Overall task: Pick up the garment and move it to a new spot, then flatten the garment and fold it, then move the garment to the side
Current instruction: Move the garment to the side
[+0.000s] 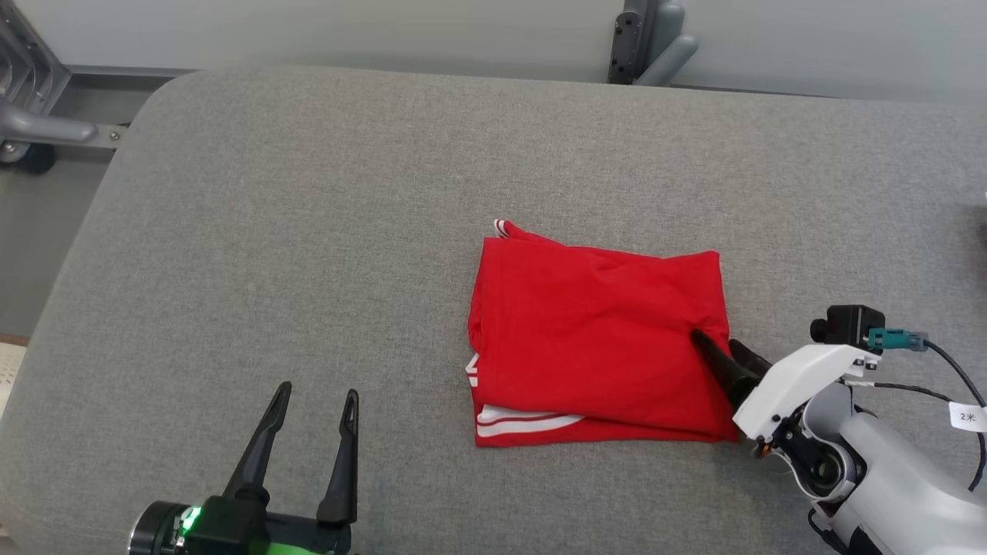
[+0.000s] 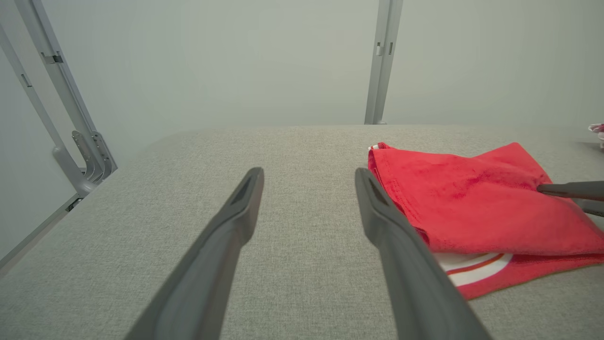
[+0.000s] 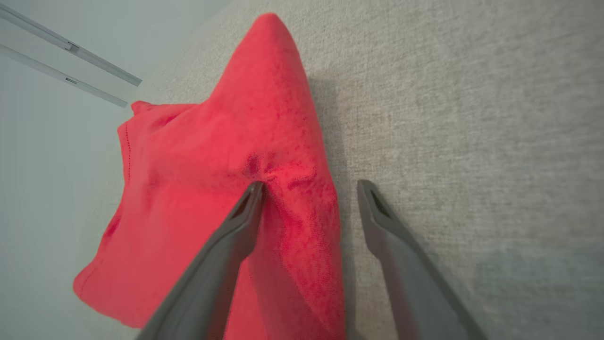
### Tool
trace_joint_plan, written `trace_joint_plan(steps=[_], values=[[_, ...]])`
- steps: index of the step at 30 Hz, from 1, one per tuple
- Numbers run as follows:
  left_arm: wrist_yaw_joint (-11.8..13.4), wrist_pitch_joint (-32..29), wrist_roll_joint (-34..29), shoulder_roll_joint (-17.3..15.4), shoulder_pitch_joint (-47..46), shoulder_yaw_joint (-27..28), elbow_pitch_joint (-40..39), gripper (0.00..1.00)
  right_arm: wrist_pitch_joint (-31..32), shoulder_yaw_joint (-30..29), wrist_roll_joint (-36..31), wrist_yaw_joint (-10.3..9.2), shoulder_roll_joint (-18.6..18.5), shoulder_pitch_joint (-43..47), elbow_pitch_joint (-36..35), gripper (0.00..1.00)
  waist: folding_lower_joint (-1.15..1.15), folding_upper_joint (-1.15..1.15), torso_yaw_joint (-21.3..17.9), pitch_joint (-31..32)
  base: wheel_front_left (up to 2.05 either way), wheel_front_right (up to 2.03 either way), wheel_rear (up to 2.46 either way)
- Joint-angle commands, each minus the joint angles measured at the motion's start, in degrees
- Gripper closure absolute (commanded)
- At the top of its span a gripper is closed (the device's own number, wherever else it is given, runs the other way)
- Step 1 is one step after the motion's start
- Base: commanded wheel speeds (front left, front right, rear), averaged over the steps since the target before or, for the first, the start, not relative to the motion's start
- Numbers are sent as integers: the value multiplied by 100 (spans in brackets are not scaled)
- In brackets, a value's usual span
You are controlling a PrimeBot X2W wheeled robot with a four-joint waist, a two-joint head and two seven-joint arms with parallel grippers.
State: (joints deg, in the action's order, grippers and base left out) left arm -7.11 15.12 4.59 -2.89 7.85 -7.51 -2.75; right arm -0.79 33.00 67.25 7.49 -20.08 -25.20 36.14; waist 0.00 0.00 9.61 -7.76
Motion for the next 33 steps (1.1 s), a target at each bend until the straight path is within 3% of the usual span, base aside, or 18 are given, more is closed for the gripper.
trace_joint_plan(steps=[1, 2, 3, 6, 18, 25, 33], values=[[-26, -2, 40, -4, -123, -14, 36, 0, 94, 93, 176, -1, -70, -84, -50, 0, 0, 0, 82, -169, 0, 0, 0], [-31, -2, 38, -5, -153, -16, 42, 0, 146, 152, 242, -1, -91, -105, -90, 7, 0, 0, 81, -199, 0, 0, 0], [-29, -2, 41, -4, -186, -20, 50, 0, 192, 199, 335, -1, -115, -120, -130, 33, 0, 0, 80, -220, 0, 0, 0], [-37, -2, 44, -4, -246, -28, 72, 0, 277, 323, 567, -1, -194, -164, -248, 100, 0, 0, 74, -265, 0, 0, 0], [-46, -2, 51, -69, -296, -115, 54, 0, -69, 618, 926, -1, -631, -217, -511, 100, 0, 0, -138, -226, 0, 0, 0], [-47, -3, 86, -159, -368, -162, -63, 0, -252, 834, 866, -1, -739, -376, -695, 100, 0, 0, -619, -337, 0, 0, 0], [-47, -2, 103, -399, -497, -244, -217, 0, -622, 1214, 621, -1, -775, -618, -900, 100, 0, 0, -1483, -590, 0, 0, 0]])
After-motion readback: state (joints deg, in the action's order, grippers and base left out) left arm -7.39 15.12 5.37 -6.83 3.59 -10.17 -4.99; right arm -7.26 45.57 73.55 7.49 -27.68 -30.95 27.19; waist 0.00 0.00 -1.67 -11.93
